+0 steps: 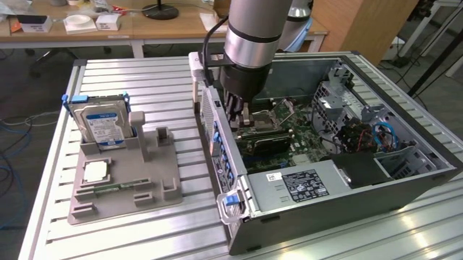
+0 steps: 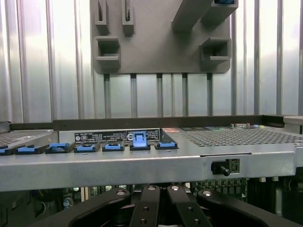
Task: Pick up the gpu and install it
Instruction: 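Press down on the gpu until it lock into place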
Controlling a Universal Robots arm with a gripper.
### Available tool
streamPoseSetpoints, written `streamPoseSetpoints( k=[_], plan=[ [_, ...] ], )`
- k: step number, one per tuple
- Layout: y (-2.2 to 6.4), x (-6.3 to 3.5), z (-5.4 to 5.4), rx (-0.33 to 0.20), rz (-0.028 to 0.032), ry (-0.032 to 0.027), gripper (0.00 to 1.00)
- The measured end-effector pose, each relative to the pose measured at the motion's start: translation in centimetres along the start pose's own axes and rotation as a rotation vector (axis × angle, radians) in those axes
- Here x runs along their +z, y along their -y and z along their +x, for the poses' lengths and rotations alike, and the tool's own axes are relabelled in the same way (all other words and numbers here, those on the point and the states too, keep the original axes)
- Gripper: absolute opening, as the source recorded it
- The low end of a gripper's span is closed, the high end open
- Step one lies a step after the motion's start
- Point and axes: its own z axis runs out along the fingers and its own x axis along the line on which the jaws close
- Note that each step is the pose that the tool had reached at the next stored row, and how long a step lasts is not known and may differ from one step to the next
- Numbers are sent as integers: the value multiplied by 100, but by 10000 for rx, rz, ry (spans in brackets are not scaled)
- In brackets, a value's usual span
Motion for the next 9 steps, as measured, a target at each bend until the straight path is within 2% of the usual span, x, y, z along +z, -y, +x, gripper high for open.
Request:
streamPoseSetpoints(
  k=[6,9],
  plan=[
    [-2,34,9,7,-4,-7,11],
    [-1,43,11,5,-5,22,11]
  ],
)
